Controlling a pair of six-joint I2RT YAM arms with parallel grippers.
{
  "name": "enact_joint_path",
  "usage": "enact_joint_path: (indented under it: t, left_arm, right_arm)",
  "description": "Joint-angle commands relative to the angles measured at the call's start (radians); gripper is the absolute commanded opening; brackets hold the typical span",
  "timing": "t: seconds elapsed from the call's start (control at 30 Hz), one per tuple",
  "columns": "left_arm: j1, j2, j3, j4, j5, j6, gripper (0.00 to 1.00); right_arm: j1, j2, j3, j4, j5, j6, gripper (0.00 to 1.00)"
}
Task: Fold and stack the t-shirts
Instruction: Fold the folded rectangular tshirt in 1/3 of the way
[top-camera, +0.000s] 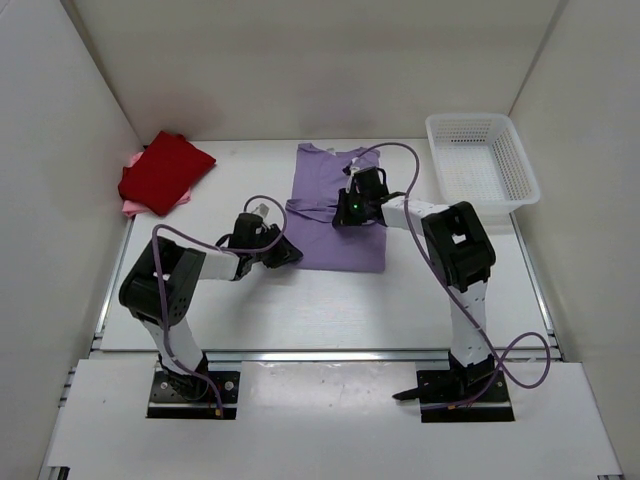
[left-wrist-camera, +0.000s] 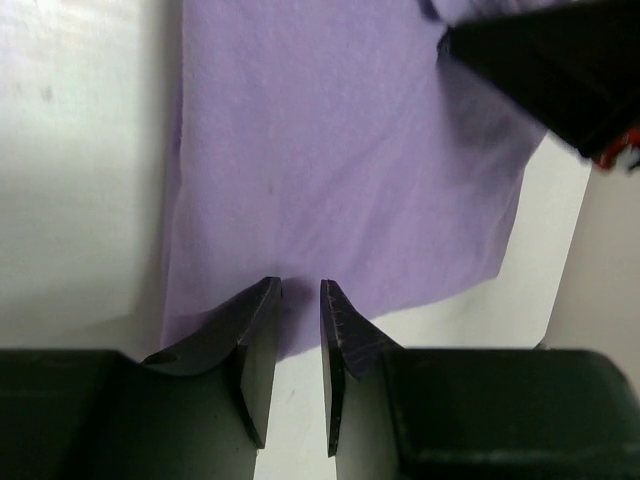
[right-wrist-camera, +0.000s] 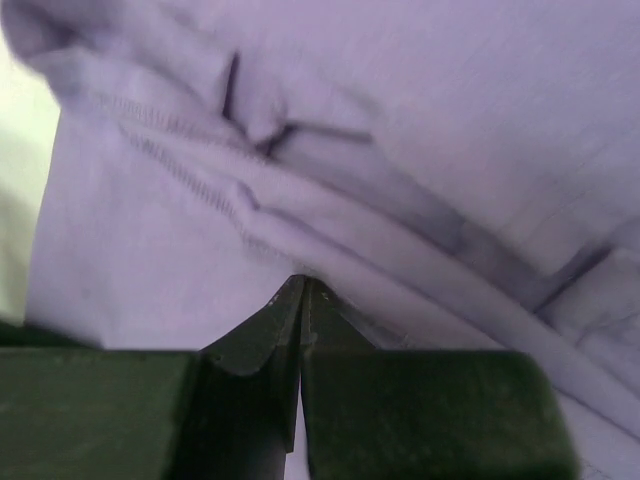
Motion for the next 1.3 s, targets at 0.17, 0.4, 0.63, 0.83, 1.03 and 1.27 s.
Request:
enact_joint_path:
  t: [0.17, 0.4, 0.63, 0.83, 1.03, 1.27]
  left_arm:
    - [-0.041, -0.120, -0.108, -0.030, 0.028, -0.002, 0.34]
    - [-0.018, -0.273, -0.119, -0.100, 0.002, 0.017, 0.36]
    - [0.014, -0.258, -0.093, -0.094, 0.019, 0.011, 0.37]
    - [0.006, -0.146, -0.088, -0.050, 0.046, -0.015, 0.35]
    - [0.014, -0.154, -0.143, -0.019, 0.027, -0.019, 0.35]
    - [0.009, -0.212, -0.133, -0.039, 0.040, -0.034, 0.36]
  right_arm:
    - [-0.049, 0.205, 0.455, -0.055, 0.053, 0.055, 0.00]
    - [-0.011, -0.015, 0.394, -0.215, 0.066, -0.018, 0.00]
    - [0.067, -0.104, 0.014, 0.010, -0.077, 0.052, 0.00]
    - [0.084, 0.100, 0.241, -0.095, -0.079, 0.037, 0.00]
    - [0.040, 0.288, 0.596, -0.217, 0.020, 0.035, 0.00]
    - [-0.006, 0.549, 1.392, -0.751, 0.038, -0.012, 0.00]
